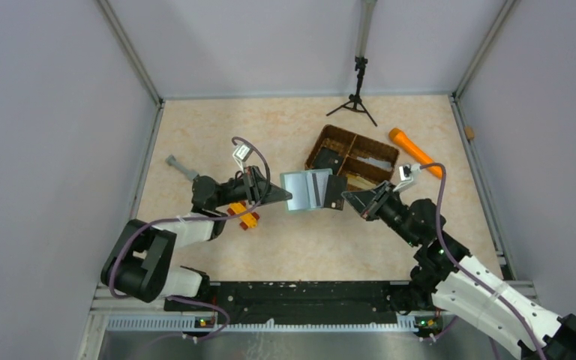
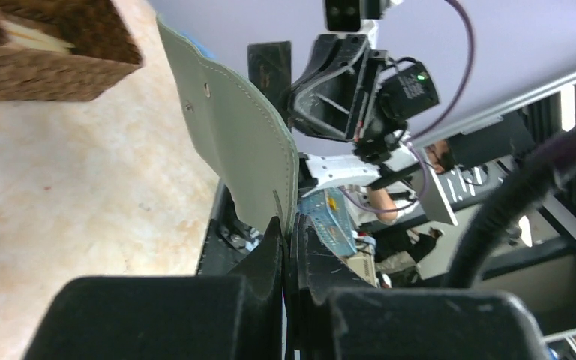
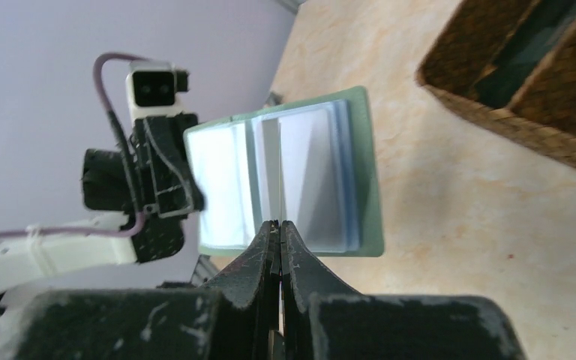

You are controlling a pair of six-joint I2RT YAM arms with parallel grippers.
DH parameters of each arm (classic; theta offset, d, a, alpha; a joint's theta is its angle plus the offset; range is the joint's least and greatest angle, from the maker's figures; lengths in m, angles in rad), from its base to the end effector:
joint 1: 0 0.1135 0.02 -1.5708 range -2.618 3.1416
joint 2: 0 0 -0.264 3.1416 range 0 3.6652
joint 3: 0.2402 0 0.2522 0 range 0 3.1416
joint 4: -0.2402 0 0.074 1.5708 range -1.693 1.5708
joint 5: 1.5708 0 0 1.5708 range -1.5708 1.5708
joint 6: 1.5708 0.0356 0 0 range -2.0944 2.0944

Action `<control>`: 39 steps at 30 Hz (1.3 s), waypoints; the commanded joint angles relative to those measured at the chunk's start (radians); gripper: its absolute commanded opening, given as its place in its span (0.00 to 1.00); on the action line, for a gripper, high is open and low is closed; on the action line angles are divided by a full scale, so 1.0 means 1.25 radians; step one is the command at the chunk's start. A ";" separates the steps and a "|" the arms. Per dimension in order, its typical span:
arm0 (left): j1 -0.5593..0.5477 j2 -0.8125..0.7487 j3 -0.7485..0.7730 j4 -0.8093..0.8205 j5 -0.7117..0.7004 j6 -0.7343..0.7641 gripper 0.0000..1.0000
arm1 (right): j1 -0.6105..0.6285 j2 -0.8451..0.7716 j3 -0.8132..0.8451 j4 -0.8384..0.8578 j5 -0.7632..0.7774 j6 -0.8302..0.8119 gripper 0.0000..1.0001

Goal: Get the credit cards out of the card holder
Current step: Remove the credit card from the card holder, then place the credit card in the storage box.

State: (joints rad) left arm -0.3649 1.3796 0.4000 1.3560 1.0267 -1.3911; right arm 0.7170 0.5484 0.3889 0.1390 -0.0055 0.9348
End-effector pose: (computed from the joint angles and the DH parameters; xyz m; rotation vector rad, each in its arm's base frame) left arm 0.2153 -0.1149 0.2367 0.3090 1.7068 -1.9918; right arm 0.1172 0.1024 0.2692 0.1853 1.7383 1.2624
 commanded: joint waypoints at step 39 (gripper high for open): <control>0.042 -0.326 0.135 -1.059 -0.253 0.617 0.01 | -0.172 0.880 0.464 0.226 0.186 -0.038 0.21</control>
State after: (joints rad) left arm -0.3164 1.0054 0.5716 -0.0090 0.7124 -0.6250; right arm 0.5392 1.6020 0.8890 0.3614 0.3164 0.8818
